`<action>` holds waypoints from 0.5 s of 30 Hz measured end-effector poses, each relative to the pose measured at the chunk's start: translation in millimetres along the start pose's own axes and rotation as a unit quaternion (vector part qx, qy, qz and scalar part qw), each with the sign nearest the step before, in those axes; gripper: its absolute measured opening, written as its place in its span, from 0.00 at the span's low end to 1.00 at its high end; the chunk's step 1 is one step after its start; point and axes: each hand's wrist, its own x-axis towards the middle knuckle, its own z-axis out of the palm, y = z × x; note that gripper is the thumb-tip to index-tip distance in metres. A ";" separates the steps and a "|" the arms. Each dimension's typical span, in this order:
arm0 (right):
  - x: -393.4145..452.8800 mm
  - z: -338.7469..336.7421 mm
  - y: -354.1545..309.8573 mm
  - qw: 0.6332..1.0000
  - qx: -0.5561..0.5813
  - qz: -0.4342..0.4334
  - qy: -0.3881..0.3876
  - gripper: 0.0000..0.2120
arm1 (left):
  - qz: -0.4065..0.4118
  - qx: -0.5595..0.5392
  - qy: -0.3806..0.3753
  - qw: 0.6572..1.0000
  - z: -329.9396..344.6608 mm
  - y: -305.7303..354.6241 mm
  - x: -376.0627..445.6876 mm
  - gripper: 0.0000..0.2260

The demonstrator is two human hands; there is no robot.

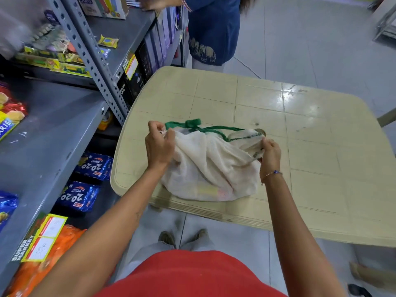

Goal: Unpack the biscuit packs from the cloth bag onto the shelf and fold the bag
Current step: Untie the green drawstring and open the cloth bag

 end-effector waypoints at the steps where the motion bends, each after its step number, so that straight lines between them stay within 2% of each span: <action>1: -3.9 5.2 -4.6 0.997 -0.068 -0.027 0.028 0.04 | 0.015 0.010 0.011 1.000 3.3 4.2 -2.3 0.09; 2: -7.7 9.0 -8.6 0.987 -0.141 -0.043 0.070 0.04 | 0.045 0.026 0.025 0.998 7.5 7.9 -3.5 0.12; 3: -12.5 12.9 -11.8 0.967 -0.212 -0.065 0.121 0.09 | 0.088 0.043 0.031 0.995 11.5 13.2 -4.7 0.14; 4: -17.3 18.1 -14.6 0.945 -0.268 -0.115 0.145 0.14 | 0.139 0.061 0.017 0.988 15.8 20.3 -5.3 0.16; 5: -24.0 25.9 -17.2 0.920 -0.311 -0.196 0.134 0.16 | 0.189 0.082 -0.030 0.978 22.4 26.4 -5.2 0.16; 6: -30.0 35.3 -16.7 0.895 -0.344 -0.273 0.082 0.17 | 0.226 0.124 -0.112 0.960 30.3 32.1 -4.4 0.17; 7: -32.6 43.7 -15.3 0.878 -0.362 -0.313 0.005 0.16 | 0.243 0.189 -0.208 0.928 39.7 36.1 -4.0 0.17; 8: -35.3 53.0 -14.2 0.876 -0.368 -0.299 -0.087 0.15 | 0.243 0.261 -0.286 0.889 48.4 37.7 -4.3 0.18; 9: -35.7 58.1 -11.5 0.865 -0.399 -0.245 -0.181 0.14 | 0.233 0.328 -0.336 0.852 54.1 37.0 -5.1 0.18; 10: -34.7 60.9 -7.5 0.832 -0.454 -0.192 -0.253 0.14 | 0.227 0.365 -0.348 0.833 55.8 34.9 -5.8 0.15; 11: -34.5 59.6 -4.2 0.784 -0.522 -0.164 -0.292 0.15 | 0.233 0.364 -0.333 0.838 53.4 33.5 -6.2 0.11; 12: -33.0 55.5 -0.6 0.746 -0.571 -0.168 -0.298 0.14 | 0.247 0.334 -0.314 0.854 49.6 30.7 -6.2 0.09; 13: -35.2 49.8 -1.1 0.741 -0.581 -0.189 -0.278 0.11 | 0.272 0.285 -0.308 0.866 45.6 27.1 -7.1 0.09; 15: -40.0 33.9 -3.6 0.793 -0.502 -0.230 -0.258 0.07 | 0.352 0.198 -0.324 0.856 35.2 22.2 -9.9 0.08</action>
